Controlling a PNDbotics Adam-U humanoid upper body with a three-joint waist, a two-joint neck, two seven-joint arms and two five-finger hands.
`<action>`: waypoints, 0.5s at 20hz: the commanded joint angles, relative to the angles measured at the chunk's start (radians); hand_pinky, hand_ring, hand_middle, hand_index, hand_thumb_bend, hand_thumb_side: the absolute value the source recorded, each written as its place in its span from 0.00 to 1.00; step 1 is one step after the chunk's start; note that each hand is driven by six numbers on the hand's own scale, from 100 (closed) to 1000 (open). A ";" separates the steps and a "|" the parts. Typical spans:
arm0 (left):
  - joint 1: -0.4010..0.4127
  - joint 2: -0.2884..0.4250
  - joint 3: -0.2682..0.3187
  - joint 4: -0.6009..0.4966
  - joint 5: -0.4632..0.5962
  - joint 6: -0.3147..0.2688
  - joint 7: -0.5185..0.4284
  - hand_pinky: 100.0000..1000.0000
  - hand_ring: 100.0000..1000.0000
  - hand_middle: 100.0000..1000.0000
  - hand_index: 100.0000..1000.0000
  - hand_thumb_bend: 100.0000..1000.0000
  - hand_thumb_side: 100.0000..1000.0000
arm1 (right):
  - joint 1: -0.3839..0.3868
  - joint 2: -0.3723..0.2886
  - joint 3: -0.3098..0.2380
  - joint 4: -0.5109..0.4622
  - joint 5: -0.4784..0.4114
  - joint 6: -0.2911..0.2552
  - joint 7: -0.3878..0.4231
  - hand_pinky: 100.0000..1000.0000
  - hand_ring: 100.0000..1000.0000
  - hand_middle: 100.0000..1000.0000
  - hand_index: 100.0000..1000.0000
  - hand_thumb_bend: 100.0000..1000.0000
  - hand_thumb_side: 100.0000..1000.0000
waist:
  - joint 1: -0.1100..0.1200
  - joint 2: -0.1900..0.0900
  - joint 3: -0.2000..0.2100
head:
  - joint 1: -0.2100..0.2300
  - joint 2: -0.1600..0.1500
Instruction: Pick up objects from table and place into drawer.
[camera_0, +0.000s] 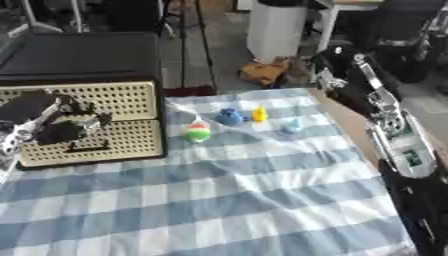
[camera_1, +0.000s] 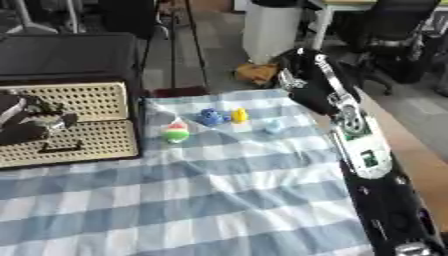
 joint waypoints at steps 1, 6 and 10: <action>-0.010 0.009 0.010 0.008 -0.009 -0.001 -0.010 0.00 0.00 0.00 0.48 0.51 1.00 | -0.022 -0.018 -0.007 -0.008 -0.011 -0.001 0.002 0.11 0.29 0.29 0.61 0.00 0.39 | 0.002 -0.009 -0.001 | -0.004 -0.007; 0.005 0.024 0.007 -0.023 -0.034 -0.003 -0.045 0.00 0.00 0.00 0.35 0.52 1.00 | -0.021 -0.019 -0.009 -0.008 -0.010 -0.001 0.001 0.11 0.29 0.29 0.61 0.00 0.39 | 0.003 -0.009 0.002 | -0.008 -0.007; 0.032 0.043 0.005 -0.065 -0.043 -0.002 -0.068 0.00 0.00 0.00 0.31 0.52 1.00 | -0.019 -0.021 -0.011 -0.008 -0.009 -0.001 0.000 0.11 0.29 0.29 0.61 0.00 0.39 | 0.004 -0.010 0.006 | -0.014 -0.006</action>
